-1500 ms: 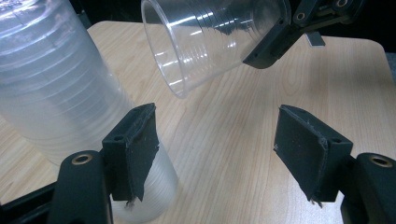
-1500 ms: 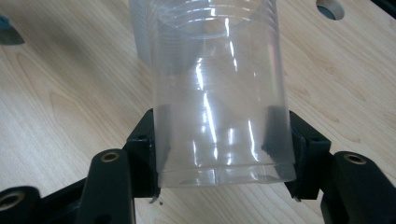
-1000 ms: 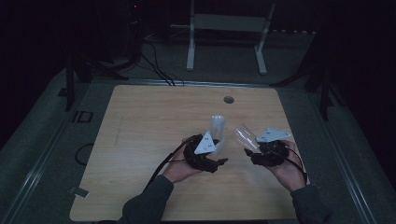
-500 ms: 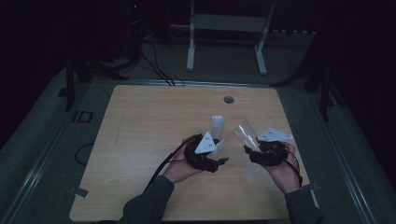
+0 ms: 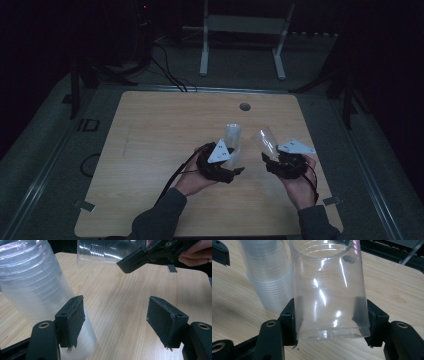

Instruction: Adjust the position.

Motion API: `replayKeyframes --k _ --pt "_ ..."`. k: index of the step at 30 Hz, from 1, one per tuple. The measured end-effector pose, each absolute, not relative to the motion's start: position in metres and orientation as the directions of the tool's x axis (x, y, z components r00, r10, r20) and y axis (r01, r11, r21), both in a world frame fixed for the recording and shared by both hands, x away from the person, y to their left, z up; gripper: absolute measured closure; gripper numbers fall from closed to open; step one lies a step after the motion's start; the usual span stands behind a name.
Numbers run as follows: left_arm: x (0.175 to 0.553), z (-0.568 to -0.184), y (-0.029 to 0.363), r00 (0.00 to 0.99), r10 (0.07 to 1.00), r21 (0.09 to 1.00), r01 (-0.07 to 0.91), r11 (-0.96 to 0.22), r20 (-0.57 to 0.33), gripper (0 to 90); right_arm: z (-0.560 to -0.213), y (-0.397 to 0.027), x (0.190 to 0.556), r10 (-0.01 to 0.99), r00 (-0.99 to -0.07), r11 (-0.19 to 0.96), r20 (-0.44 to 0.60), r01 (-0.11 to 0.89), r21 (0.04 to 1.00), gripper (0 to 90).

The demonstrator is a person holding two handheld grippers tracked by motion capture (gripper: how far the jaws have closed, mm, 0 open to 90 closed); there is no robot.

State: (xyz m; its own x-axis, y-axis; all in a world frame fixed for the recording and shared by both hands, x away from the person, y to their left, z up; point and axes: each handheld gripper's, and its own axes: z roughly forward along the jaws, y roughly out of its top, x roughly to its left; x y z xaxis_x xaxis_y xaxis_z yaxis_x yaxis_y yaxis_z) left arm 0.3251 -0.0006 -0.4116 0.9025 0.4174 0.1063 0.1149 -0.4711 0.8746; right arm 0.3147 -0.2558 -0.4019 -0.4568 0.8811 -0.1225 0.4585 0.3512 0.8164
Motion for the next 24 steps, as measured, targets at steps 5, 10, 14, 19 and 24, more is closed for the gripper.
replayKeyframes --k 5,10,14,19,24 --pt "0.326 -0.411 0.000 0.900 0.426 0.880 0.128 -0.458 0.091 30.0 -0.403 -0.257 0.313 0.894 -0.436 0.318 -0.106 0.450 0.835 41.3" --pt "0.326 -0.410 -0.001 0.897 0.435 0.885 0.136 -0.446 0.082 30.0 -0.403 -0.257 0.311 0.906 -0.415 0.278 -0.087 0.427 0.860 41.3" --pt "0.326 -0.409 -0.002 0.895 0.439 0.884 0.139 -0.445 0.080 30.0 -0.404 -0.257 0.309 0.913 -0.400 0.255 -0.079 0.409 0.876 41.3" --pt "0.328 -0.408 -0.002 0.893 0.447 0.892 0.167 -0.420 0.043 30.0 -0.404 -0.255 0.306 0.920 -0.382 0.243 -0.085 0.385 0.890 41.3" --pt "0.329 -0.404 -0.001 0.892 0.453 0.903 0.185 -0.387 0.011 30.0 -0.404 -0.253 0.304 0.926 -0.367 0.232 -0.091 0.361 0.903 41.3"
